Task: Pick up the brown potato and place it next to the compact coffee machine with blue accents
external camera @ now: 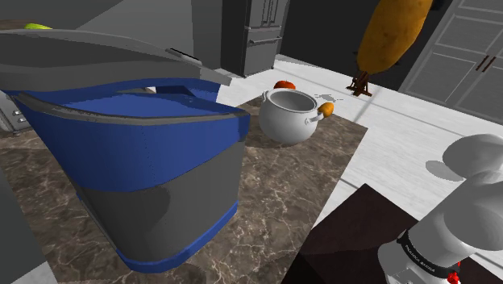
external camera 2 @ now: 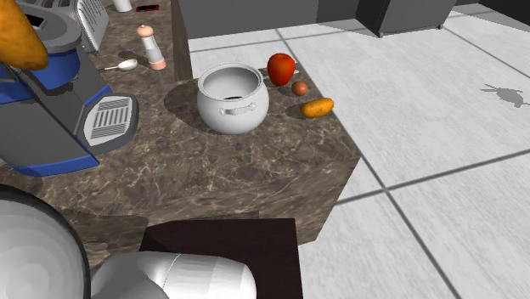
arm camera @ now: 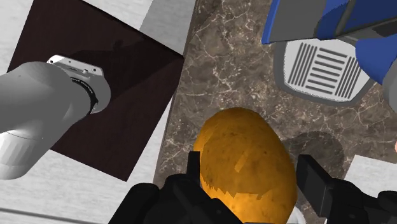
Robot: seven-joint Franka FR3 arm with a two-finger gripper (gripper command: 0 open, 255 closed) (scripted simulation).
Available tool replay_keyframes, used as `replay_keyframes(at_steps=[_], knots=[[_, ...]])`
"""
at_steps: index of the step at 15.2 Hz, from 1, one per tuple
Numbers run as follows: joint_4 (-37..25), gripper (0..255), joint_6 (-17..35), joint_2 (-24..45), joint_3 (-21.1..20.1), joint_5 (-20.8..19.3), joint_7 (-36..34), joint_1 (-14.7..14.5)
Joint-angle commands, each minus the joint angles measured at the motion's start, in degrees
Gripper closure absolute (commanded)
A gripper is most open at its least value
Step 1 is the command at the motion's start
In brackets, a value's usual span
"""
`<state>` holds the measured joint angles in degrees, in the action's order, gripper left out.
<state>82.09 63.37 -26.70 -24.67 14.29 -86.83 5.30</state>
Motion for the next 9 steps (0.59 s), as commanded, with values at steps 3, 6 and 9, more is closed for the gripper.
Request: replay_keyframes(at_steps=[3,6,9], knots=[[-3.83,255,0.31,2.78,-6.66,0.83,-7.50,-0.15],[-7.38,255,0.55,5.67,-12.50,0.56,-13.44,-0.06],[-2.20,255,3.12,2.86,-11.11,1.64,-12.03,-0.58]])
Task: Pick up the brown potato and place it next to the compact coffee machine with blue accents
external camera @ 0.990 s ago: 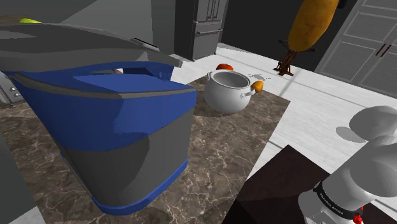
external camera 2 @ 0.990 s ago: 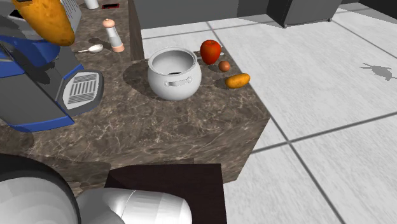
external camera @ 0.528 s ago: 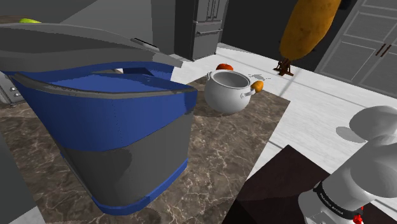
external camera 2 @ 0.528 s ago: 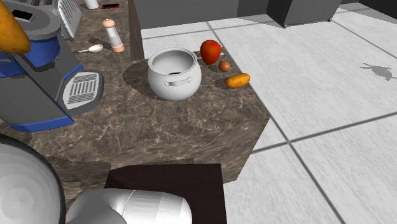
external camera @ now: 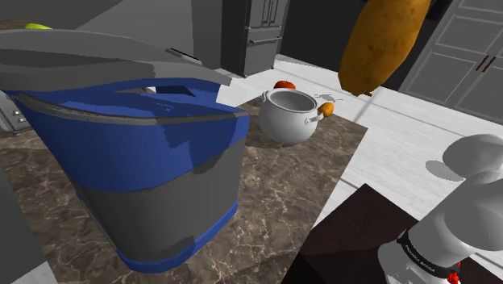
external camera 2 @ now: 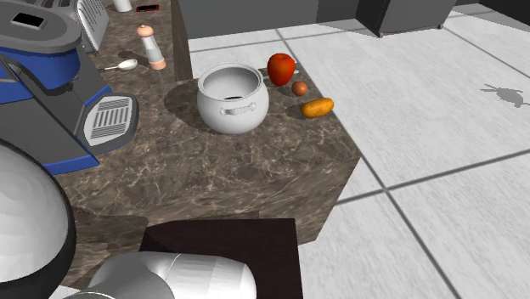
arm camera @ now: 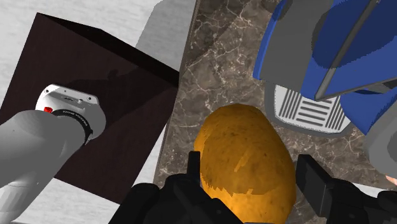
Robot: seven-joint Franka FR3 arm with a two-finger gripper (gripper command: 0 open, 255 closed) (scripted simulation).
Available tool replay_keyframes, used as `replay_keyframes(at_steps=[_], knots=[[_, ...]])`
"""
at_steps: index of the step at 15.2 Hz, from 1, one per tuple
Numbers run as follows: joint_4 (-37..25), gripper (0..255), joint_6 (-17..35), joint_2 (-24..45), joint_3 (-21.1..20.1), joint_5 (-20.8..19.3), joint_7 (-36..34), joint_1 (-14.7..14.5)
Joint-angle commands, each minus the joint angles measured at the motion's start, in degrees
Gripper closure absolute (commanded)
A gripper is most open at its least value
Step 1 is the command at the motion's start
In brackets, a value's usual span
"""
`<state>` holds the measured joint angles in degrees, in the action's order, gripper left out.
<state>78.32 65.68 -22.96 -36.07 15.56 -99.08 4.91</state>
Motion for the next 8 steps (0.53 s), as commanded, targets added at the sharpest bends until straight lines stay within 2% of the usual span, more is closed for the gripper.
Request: replay_keyframes(at_steps=[1,8], knots=[[3.20,255,1.63,-1.72,0.67,0.67,0.63,-0.37],[13.45,255,7.04,-6.75,2.33,2.33,2.89,-1.59]])
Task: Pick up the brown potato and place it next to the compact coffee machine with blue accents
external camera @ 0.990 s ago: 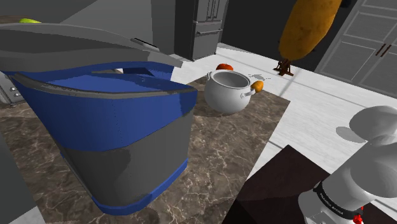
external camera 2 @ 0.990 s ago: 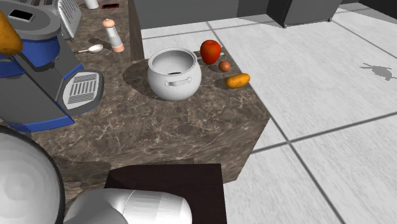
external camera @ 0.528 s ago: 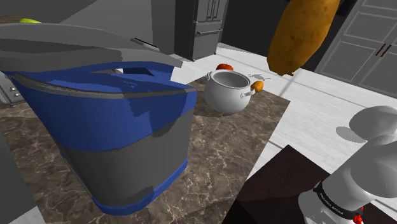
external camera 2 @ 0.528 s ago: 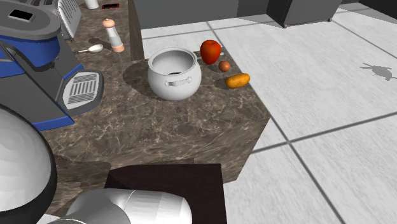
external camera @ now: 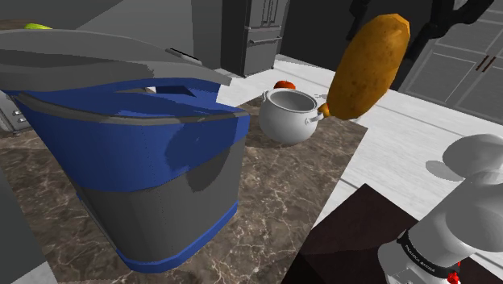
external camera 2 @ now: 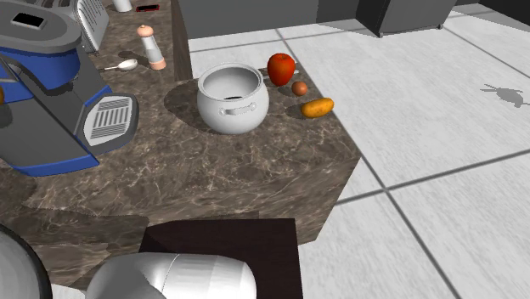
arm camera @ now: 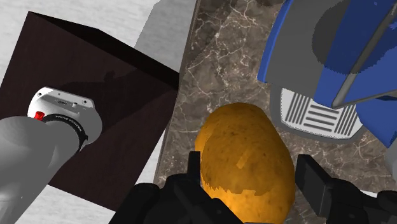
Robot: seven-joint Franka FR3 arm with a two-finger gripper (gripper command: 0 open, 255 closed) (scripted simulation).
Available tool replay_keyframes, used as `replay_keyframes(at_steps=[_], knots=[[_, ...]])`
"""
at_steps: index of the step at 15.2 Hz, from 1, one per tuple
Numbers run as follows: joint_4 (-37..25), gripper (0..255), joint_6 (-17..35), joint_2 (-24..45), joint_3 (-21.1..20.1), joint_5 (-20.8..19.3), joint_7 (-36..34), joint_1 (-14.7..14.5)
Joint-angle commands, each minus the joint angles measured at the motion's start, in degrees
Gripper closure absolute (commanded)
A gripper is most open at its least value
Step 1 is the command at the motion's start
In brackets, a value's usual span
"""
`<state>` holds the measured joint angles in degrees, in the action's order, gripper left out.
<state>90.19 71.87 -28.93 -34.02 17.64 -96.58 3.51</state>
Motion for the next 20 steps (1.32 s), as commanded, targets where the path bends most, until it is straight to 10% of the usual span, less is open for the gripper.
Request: replay_keyframes(at_steps=[1,20], knots=[[2.93,255,1.58,-1.40,0.42,0.44,0.65,-0.36],[24.49,255,14.73,-10.05,0.44,3.81,4.08,-3.02]])
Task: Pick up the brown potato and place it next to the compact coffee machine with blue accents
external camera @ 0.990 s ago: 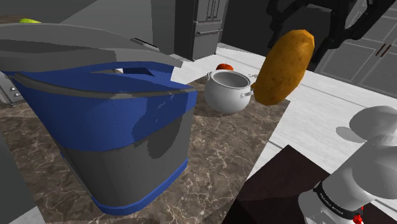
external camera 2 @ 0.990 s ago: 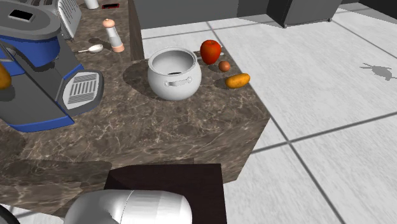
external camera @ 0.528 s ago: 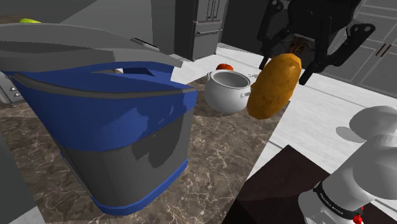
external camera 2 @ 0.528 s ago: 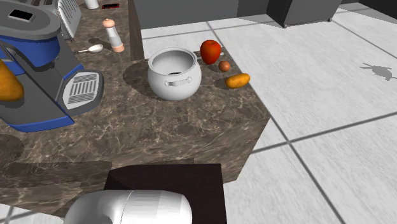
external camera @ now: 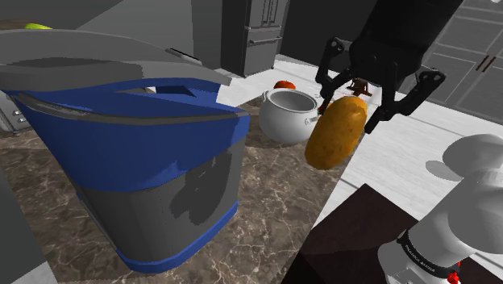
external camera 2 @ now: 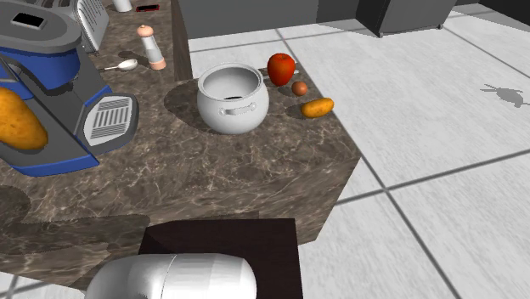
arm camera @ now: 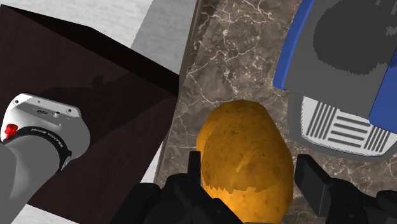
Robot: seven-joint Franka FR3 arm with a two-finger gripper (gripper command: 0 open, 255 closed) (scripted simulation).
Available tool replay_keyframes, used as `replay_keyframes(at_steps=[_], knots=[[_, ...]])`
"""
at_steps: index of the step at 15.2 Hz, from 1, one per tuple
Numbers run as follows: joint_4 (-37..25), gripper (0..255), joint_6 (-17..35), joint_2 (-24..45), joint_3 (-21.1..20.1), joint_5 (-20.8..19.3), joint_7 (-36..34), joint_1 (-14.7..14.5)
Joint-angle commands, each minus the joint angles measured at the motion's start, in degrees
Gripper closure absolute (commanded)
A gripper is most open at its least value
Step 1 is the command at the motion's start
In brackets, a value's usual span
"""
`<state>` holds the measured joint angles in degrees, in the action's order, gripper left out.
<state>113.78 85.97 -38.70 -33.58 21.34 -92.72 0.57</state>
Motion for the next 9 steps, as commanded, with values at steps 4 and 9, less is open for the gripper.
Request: replay_keyframes(at_steps=[4,9], knots=[[4.75,255,3.31,-1.49,-0.44,0.83,0.71,-0.56],[9.29,255,6.67,-2.74,-1.17,1.77,1.25,-1.12]])
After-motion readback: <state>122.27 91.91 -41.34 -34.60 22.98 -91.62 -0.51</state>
